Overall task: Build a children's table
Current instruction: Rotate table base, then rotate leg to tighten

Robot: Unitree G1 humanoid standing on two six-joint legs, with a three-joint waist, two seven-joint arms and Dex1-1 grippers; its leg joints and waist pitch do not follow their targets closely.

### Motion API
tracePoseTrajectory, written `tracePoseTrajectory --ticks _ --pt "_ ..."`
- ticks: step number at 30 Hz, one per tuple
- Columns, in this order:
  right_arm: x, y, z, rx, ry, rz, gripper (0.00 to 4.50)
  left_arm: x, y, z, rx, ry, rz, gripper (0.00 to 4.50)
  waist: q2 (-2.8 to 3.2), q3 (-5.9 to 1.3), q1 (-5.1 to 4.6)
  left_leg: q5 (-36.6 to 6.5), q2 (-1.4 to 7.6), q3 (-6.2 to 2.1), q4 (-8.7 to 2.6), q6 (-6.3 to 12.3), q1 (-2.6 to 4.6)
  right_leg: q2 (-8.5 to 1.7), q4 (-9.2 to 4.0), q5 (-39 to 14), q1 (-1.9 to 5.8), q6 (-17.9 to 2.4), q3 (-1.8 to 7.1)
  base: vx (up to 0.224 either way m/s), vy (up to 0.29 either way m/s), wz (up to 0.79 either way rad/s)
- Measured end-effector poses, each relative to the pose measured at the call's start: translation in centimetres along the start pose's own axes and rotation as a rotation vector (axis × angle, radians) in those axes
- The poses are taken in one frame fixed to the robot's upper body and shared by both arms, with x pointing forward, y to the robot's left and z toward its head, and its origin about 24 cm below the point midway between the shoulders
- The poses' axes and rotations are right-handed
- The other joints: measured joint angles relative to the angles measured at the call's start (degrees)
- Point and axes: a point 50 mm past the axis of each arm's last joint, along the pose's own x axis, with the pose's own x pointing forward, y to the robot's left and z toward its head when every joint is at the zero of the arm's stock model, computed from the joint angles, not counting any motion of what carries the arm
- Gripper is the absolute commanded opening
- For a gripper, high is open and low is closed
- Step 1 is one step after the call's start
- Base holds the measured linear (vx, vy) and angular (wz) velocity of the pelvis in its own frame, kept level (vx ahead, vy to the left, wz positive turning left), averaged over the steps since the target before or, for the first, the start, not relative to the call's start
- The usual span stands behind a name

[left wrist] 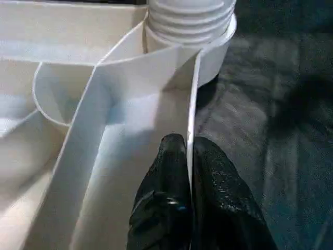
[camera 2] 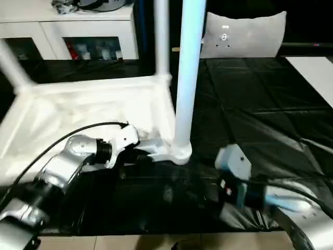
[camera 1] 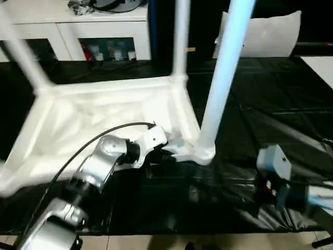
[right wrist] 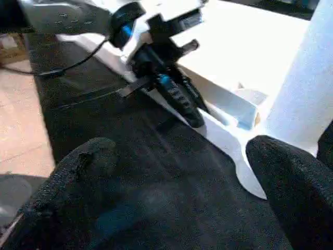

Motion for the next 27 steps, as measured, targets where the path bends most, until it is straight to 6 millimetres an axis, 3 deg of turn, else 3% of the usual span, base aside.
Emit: tracePoseTrajectory --ticks 8,19,21,27 --pt "0.5 -0.9 -0.2 -0.018 0.026 -0.062 4.5 -0.7 -0.5 -0.1 0.06 -0.008 -0.024 0.06 -0.26 -0.2 1.11 0.0 0.01 -0.02 -0.16 0.01 -0.13 0.0 -0.23 0.04 -0.06 -0.08 -0.04 0.0 0.0 0.0" --pt "1.6 -2.9 -0.9 -0.023 0.046 -0.148 4.5 -1.7 -0.6 -0.6 0.102 0.046 -0.044 0.06 -0.52 -0.22 1.31 0.01 0.04 -0.01 -0.12 0.0 -0.1 0.0 -0.22 0.28 -0.02 -0.47 -0.06 0.0 0.0 0.0" --pt "1.9 -3.3 -0.9 -0.028 0.042 -0.153 4.5 -1.6 -0.4 -0.5 0.09 0.05 -0.048 0.45 -0.55 -0.22 1.3 0.08 0.04 -0.01 -0.1 -0.06 -0.08 0.0 -0.22 0.34 -0.01 -0.57 -0.07 0.0 0.0 0.0" --pt "2.7 -3.8 -1.1 -0.038 0.045 -0.122 4.5 -1.7 0.0 -0.7 0.064 0.081 -0.056 0.94 -0.53 -0.22 1.25 0.32 0.09 0.01 -0.11 -0.1 -0.05 0.0 -0.18 0.25 0.0 -0.4 -0.12 0.0 0.0 0.0"
